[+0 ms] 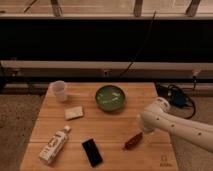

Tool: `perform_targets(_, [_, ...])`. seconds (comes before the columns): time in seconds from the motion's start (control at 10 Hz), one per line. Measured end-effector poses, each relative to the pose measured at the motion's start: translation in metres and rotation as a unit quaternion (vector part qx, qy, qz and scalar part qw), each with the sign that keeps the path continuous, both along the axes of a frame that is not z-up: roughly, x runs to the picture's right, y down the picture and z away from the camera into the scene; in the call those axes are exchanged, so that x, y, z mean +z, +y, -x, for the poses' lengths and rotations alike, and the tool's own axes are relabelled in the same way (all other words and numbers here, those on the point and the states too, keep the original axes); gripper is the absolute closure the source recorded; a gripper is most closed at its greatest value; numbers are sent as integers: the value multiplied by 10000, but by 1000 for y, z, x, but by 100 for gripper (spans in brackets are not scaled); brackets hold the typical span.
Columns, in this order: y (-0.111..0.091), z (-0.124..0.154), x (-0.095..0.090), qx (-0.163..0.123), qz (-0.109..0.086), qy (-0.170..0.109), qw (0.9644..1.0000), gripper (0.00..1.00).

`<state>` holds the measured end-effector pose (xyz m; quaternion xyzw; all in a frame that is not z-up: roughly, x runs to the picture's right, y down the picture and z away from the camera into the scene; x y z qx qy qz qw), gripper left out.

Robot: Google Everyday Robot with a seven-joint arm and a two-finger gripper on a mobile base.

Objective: Place the pepper in the ceramic bowl

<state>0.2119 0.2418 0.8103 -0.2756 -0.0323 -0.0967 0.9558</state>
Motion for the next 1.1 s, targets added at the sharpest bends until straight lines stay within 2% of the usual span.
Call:
perform_targets(0.2, [1, 1, 0, -30, 36, -24, 10000, 20])
perform_targets(0.4, [9, 11, 0, -135, 314, -144, 9993, 20])
perform_targets(0.8, [21, 27, 3, -274, 654, -413, 9966, 20])
perform_targets(0.9, [23, 32, 3, -321, 778, -529, 9950, 20])
perform_targets(1.1, [25, 34, -2, -338, 788, -598, 9945, 20])
